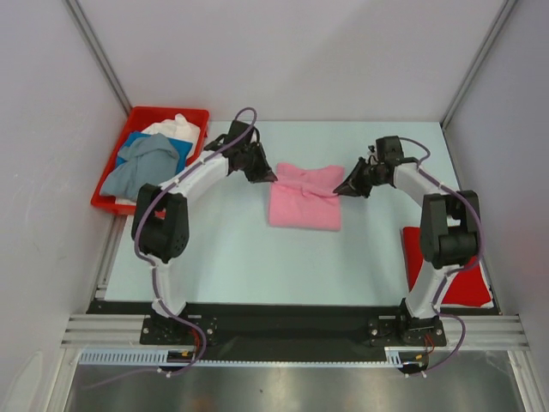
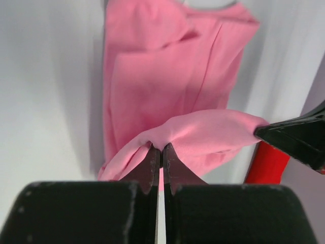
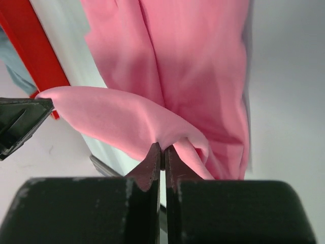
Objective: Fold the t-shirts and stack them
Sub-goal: Fold the tshirt
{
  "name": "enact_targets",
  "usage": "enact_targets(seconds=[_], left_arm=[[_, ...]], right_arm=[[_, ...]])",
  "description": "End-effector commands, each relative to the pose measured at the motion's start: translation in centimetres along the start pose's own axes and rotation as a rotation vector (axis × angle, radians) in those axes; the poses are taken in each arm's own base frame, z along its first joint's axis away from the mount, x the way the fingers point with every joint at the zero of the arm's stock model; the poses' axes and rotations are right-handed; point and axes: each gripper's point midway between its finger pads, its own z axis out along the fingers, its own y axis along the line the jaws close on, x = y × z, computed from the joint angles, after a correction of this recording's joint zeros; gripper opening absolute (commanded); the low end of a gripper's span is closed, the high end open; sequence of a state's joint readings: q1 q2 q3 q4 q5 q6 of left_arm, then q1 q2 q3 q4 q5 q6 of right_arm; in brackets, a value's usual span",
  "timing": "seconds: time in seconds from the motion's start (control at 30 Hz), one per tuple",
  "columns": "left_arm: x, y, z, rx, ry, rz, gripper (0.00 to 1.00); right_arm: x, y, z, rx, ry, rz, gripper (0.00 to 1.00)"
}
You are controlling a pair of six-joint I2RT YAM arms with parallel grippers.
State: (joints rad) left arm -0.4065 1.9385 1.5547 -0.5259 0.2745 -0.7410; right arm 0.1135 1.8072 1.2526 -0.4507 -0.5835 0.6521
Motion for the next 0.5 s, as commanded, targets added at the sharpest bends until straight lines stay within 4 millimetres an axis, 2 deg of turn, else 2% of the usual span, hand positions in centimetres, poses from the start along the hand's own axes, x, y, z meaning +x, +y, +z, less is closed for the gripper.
enact_targets(seconds=[0.0, 0.03, 0.07, 0.1, 0.13, 0.2, 0.3, 0.47], left_arm=[[-3.4, -2.0, -0.1, 0.064, -0.018, 0.054, 0.00], [-4.0, -2.1, 0.0, 0.074, -0.020, 0.051, 0.00], [-4.2, -1.9, 0.9, 0.074, -0.011, 0.043, 0.00], [-5.4, -2.7, 0.7, 0.098, -0.037, 0.050, 0.00], [-5.9, -2.8, 0.9, 0.111, -0.038, 0.043, 0.00], [-6.9, -3.3, 1.5, 0.136, -0.052, 0.041, 0.00], [-7.8, -4.0, 2.6, 0.176, -0.047, 0.042, 0.00], [-9.1, -4.9, 3.9, 0.229, -0.055, 0.036, 0.00]], right_arm=[[-3.2, 1.2, 0.4, -0.023, -0.019, -0.018, 0.00], [-4.5, 2.3, 0.2, -0.042, -0.040, -0.030, 0.00], [-5.0, 1.9, 0.9, -0.037, -0.030, -0.014, 0.00], [-5.5, 2.0, 1.1, -0.043, -0.030, -0.012, 0.00], [-6.7, 3.1, 0.8, -0.062, -0.053, -0.032, 0.00], [-7.7, 3.2, 1.3, -0.056, -0.051, -0.030, 0.00], [-8.9, 2.8, 1.9, -0.059, -0.059, -0.002, 0.00], [-10.3, 3.2, 2.4, -0.078, -0.074, -0.004, 0.00]])
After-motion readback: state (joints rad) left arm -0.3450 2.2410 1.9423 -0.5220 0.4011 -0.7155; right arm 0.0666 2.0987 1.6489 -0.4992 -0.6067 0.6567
